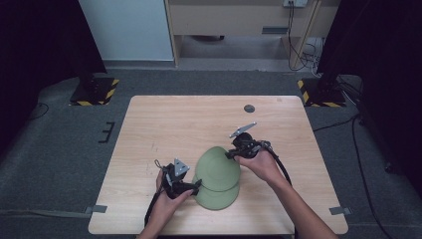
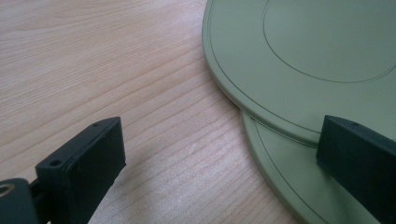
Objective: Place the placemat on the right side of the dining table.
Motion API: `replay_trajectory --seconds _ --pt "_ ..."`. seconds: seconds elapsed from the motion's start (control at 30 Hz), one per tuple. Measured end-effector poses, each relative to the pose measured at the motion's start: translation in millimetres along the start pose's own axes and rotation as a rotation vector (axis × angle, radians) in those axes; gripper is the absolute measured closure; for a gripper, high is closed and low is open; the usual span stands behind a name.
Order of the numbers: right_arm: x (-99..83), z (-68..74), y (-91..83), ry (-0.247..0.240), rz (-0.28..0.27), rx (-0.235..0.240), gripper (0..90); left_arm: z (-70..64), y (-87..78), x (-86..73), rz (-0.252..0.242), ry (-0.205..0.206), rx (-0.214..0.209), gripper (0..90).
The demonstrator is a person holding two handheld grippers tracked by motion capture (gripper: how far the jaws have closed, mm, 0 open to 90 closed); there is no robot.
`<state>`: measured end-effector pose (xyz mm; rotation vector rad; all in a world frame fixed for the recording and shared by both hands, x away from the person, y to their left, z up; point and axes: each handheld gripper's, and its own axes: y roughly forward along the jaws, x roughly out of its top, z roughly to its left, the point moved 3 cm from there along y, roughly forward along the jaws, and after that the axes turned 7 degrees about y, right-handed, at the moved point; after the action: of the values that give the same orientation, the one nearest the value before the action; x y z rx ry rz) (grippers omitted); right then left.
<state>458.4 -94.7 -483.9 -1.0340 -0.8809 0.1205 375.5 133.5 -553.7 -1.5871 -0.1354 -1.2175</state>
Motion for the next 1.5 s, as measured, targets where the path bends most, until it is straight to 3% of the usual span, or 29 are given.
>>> replay_trajectory --seconds 0.3,0.9,1.13,1.3,1.5 --pt "3.1 -4.6 -7.8 0.023 -0.024 -0.022 85.4 0.9 -1.2 -0.9 0.001 -0.009 0.003 0.9" --pt "12.4 -5.8 -30.1 0.032 -0.071 -0.008 85.7 5.0 -4.1 -2.6 0.004 -0.025 0.0 1.8" --pt "12.4 -8.5 -36.0 0.046 -0.081 0.004 85.7 12.0 -9.3 -3.1 -0.008 -0.041 0.012 1.9" --pt "15.5 -7.1 -43.9 0.053 -0.104 0.029 85.8 20.7 -16.4 -2.7 -0.046 -0.059 0.028 2.0" --pt "20.8 -4.2 -52.8 0.051 -0.124 0.051 85.8 29.1 -17.8 -6.1 -0.04 -0.084 0.046 2.0"
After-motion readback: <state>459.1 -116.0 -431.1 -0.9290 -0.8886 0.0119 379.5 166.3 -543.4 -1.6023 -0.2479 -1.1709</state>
